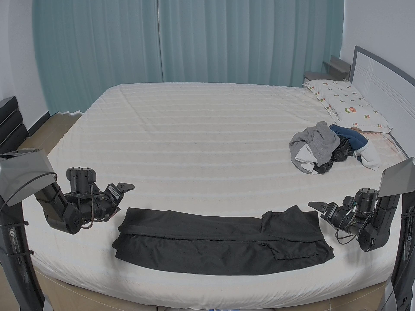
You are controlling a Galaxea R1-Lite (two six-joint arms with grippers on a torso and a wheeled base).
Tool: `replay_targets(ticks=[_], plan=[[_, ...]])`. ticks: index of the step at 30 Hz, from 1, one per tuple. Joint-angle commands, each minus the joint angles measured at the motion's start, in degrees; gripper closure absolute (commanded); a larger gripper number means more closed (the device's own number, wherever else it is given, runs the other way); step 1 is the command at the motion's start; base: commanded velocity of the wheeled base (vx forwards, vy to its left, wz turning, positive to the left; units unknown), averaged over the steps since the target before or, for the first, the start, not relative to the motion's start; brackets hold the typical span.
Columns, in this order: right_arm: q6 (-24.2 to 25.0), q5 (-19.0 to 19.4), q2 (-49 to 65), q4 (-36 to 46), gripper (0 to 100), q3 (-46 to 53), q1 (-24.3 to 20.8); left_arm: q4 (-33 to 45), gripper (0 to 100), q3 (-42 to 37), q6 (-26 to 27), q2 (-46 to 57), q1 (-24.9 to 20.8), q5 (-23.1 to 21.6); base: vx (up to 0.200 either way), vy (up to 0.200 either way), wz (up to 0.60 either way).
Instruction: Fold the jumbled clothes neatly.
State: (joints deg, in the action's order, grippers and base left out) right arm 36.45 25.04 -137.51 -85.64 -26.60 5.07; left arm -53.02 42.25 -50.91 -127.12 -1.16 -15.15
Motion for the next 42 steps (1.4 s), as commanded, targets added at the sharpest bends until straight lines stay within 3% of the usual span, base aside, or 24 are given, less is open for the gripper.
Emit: replay_targets(ticks=[1, 19, 23, 24, 36, 42], plan=[[0.1, 0.0, -3.1, 0.6, 0, -2.1, 1.0, 0.1, 0, 1.8, 1.5, -4.3, -1.2, 0.6, 0.000, 0.000, 0.00], [0.2, -0.3, -3.1, -0.1, 0, -1.5, 1.3, -0.2, 0, 1.8, 4.9, -6.8, -3.1, 3.7, 0.000, 0.000, 0.00], [0.2, -0.3, -3.0, -0.1, 0, -1.4, 1.3, 0.0, 0, 0.9, 10.4, -7.6, -3.1, 3.9, 0.000, 0.000, 0.00], [0.2, -0.3, -3.0, 0.0, 0, -1.4, 1.3, 0.0, 100, 0.9, 10.7, -7.7, -3.1, 4.1, 0.000, 0.000, 0.00], [0.3, -0.4, -2.5, -0.1, 0, -1.1, 1.9, -0.5, 100, 2.4, 10.2, -8.9, -3.0, 10.5, 0.000, 0.000, 0.00], [3.7, -0.5, -1.4, -0.1, 0, -1.3, 2.1, -3.3, 100, 3.6, 3.9, -9.3, -3.1, 12.3, 0.000, 0.000, 0.00]])
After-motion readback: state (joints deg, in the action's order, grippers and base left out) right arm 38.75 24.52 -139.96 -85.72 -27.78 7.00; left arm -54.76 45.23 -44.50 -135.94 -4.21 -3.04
